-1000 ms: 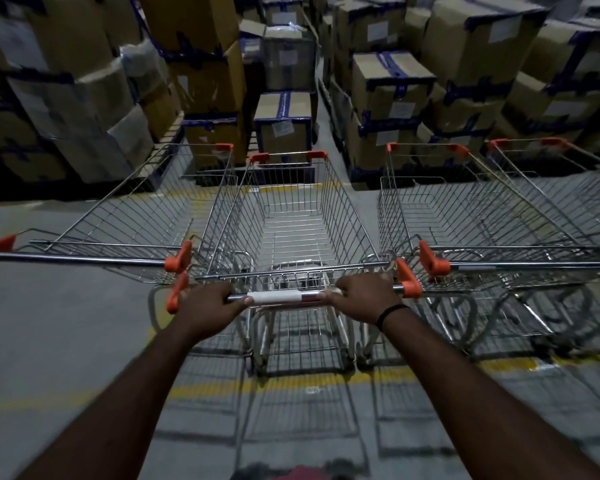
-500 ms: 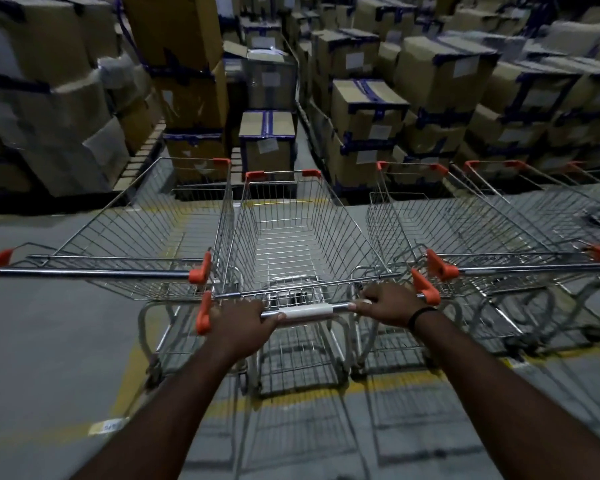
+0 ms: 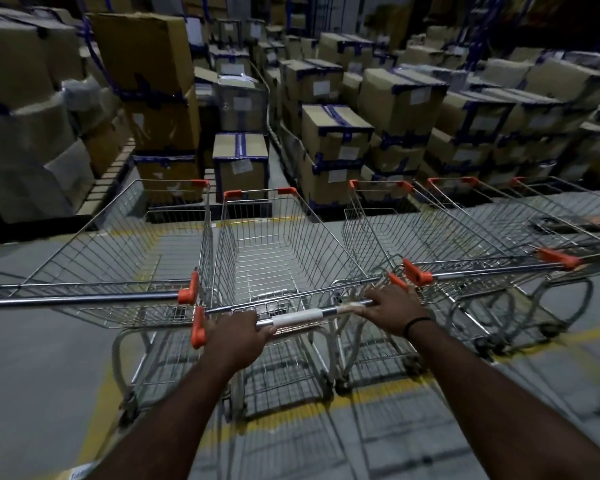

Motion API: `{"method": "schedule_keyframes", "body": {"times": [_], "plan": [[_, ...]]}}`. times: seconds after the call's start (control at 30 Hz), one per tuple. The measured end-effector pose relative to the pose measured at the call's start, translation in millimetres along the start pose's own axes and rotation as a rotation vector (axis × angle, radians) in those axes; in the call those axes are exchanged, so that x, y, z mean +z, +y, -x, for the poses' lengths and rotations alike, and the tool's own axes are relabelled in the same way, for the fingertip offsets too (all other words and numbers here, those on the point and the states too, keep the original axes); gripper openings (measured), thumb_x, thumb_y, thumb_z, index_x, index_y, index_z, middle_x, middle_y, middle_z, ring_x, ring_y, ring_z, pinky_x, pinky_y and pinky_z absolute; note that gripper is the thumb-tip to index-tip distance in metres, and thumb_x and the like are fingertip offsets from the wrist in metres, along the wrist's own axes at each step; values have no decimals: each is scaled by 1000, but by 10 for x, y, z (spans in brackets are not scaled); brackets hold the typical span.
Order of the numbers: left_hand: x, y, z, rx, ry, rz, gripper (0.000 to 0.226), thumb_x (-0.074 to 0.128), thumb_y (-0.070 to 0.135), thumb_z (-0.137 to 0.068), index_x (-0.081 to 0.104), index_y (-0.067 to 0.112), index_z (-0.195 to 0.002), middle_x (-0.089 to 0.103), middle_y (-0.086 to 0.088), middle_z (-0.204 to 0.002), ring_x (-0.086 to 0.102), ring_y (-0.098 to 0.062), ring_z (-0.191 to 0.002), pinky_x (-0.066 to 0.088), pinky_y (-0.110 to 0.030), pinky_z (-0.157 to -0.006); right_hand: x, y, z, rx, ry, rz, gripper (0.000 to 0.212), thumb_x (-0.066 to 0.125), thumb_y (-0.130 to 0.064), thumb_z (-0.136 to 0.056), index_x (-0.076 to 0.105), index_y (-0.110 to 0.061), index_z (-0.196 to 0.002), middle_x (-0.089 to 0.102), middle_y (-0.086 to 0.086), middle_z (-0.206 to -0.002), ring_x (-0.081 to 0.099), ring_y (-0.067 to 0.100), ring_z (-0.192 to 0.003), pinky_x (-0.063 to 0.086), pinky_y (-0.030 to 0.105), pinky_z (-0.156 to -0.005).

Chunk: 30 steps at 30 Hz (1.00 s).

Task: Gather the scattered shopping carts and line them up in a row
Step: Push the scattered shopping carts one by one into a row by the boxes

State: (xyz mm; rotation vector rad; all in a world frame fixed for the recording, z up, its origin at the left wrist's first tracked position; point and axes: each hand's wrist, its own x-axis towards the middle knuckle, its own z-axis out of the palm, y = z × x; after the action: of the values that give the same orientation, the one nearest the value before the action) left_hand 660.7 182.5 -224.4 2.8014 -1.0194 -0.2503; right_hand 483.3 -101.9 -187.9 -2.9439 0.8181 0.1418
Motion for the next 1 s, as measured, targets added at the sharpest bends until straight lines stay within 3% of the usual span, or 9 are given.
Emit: {"method": "schedule_keyframes", "body": {"times": [0.17, 0.33, 0.43, 0.5, 0.57, 0.67, 0.77, 0.83, 1.0], "plan": [[-11, -79, -136, 20, 7, 6, 43, 41, 72, -91, 50, 30, -90, 67, -2, -108, 60, -28, -107, 42, -49, -97, 16, -6, -149, 27, -48, 8, 64, 31, -85, -83, 63, -34, -102, 65, -8, -101, 58, 17, -107, 25, 52, -112], [-55, -64, -180, 35, -13, 37, 50, 43, 72, -90, 60, 25, -96, 68, -3, -109, 61, -29, -109, 43, -45, -95, -19, 13, -194, 48, -45, 24, 66, 33, -86, -82, 66, -32, -102, 68, -7, -102, 59, 17, -108, 29, 48, -109], [-123, -96, -144, 63, -26, 117, 42, 48, 65, -93, 61, 25, -95, 68, -3, -107, 61, -28, -108, 43, -45, -94, -100, -39, -187, 63, -67, 27, 55, 45, -77, -86, 68, -29, -101, 71, -1, -108, 62, 21, -111, 37, 41, -100], [-188, -170, -103, 86, -18, 224, 41, 50, 62, -91, 62, 22, -92, 68, -5, -101, 63, -28, -102, 46, -40, -86, -168, -85, -195, 79, -133, 6, 46, 49, -71, -88, 64, -28, -92, 70, 2, -111, 63, 22, -111, 42, 35, -94], [-260, -274, -58, 106, 36, 325, 42, 53, 56, -90, 68, 21, -105, 68, -6, -109, 62, -26, -108, 46, -38, -91, -247, -167, -206, 102, -201, -68, 40, 54, -66, -90, 57, -27, -82, 69, 6, -113, 62, 23, -104, 43, 30, -85], [-422, -433, 14, 124, 129, 400, 35, 63, 43, -96, 67, 17, -120, 64, -1, -120, 56, -17, -114, 43, -31, -96, -343, -419, -222, 108, -158, -224, 43, 60, -61, -88, 67, -24, -109, 68, 6, -119, 62, 23, -105, 45, 29, -84], [-615, -629, 48, 114, 226, 462, 30, 63, 40, -97, 68, 18, -117, 64, 6, -114, 56, -10, -109, 45, -29, -89, -425, -858, -235, 56, -80, -291, 54, 63, -57, -89, 63, -17, -127, 66, 7, -128, 62, 24, -113, 47, 31, -92], [-739, -826, 72, 92, 283, 499, 26, 63, 39, -97, 70, 19, -112, 65, 5, -109, 62, -15, -101, 50, -33, -86, -466, -1179, -250, 14, -59, -342, 60, 62, -59, -89, 61, -17, -131, 64, 8, -132, 62, 23, -115, 49, 37, -98], [-933, -1586, 162, -32, 412, 466, 23, 65, 40, -94, 71, 21, -106, 68, 2, -104, 65, -17, -93, 55, -39, -84, -582, -1968, -313, -144, 31, -390, 57, 61, -61, -89, 64, -18, -126, 66, 3, -130, 60, 18, -117, 49, 37, -99]]}}
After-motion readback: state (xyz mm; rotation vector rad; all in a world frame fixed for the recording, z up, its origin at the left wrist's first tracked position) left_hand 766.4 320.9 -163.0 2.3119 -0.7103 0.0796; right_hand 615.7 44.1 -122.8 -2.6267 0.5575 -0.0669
